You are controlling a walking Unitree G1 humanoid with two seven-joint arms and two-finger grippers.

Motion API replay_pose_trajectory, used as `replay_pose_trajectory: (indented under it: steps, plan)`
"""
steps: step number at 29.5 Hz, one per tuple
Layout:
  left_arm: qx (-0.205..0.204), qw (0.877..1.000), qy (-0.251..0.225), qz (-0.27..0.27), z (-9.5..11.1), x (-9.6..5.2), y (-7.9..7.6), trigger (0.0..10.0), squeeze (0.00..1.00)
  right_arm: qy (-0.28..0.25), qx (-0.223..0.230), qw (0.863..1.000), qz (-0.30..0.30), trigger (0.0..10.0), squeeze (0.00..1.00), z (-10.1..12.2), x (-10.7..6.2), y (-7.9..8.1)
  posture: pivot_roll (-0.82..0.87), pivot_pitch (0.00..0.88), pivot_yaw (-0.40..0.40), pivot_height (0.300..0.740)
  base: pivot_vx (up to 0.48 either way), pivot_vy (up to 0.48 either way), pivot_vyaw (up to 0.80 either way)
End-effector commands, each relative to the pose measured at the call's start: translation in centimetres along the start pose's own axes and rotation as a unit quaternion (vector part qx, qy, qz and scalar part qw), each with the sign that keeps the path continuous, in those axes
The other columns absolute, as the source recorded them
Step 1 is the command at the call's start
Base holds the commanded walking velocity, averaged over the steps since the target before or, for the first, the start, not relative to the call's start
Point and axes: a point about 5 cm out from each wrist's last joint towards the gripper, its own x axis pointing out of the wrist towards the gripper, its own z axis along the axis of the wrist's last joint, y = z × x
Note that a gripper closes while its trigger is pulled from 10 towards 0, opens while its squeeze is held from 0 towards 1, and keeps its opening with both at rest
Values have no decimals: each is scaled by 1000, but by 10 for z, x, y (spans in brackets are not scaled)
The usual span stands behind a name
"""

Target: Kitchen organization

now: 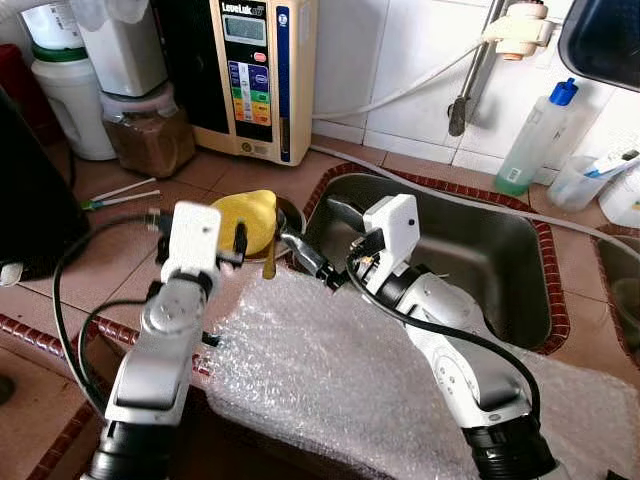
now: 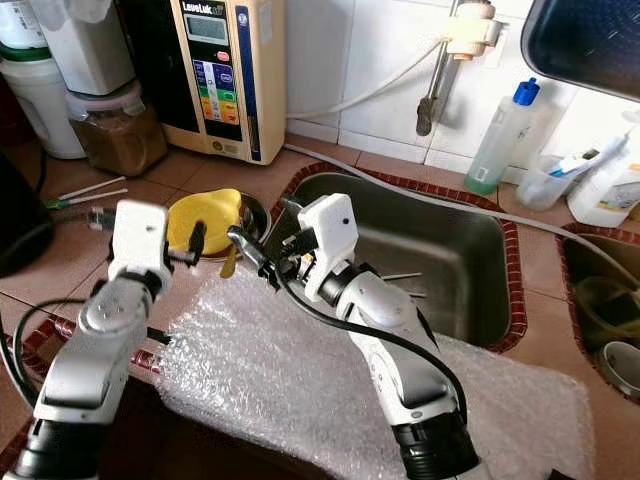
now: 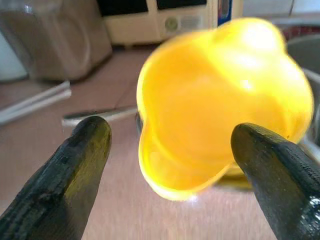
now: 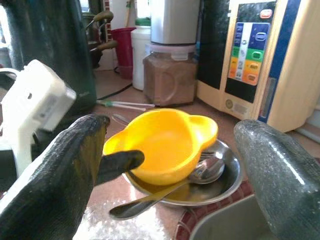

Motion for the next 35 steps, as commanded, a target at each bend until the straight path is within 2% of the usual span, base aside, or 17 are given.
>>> replay_pose_trajectory:
  steps: [1,4,5,16,21,24,28,33,34,35]
  plan:
    - [-17,1000,11,2,-1,1,-1,10000,0,1,-5,1000,8,10000,424,3,0,3,65,0,-34,740,0,0,0]
    - [-48,999,20,9,-5,7,0,10000,0,6,-7,1000,15,10000,416,1,0,6,61,0,-33,740,0,0,0]
    - [-55,998,5,20,1,12,4,10000,0,8,-8,1000,19,10000,424,0,1,8,59,0,-33,740,0,0,0]
    - [-70,997,-24,37,22,21,12,10000,0,13,-17,1000,17,10000,420,-2,1,8,59,0,-30,740,0,0,0]
    - [-117,992,1,40,19,24,11,10000,0,12,-19,1000,18,10000,424,-2,3,8,60,0,-32,740,0,0,0]
    - [-161,986,25,37,13,26,9,10000,0,11,-19,1000,20,10000,420,-1,3,9,59,0,-33,740,0,0,0]
    - [-198,979,48,23,9,29,5,10000,0,13,-21,999,21,10000,420,-2,3,9,54,0,-32,740,0,0,0]
    - [-210,976,55,18,11,31,3,10000,0,14,-22,999,19,10000,424,-2,2,9,51,0,-29,740,0,0,0]
    - [-211,976,55,17,11,31,3,9725,0,14,-22,999,18,10000,424,-2,2,9,52,0,-28,740,0,0,0]
    - [-215,975,56,19,11,31,3,3882,0,14,-22,999,18,10000,420,-3,2,9,52,0,-28,740,0,0,0]
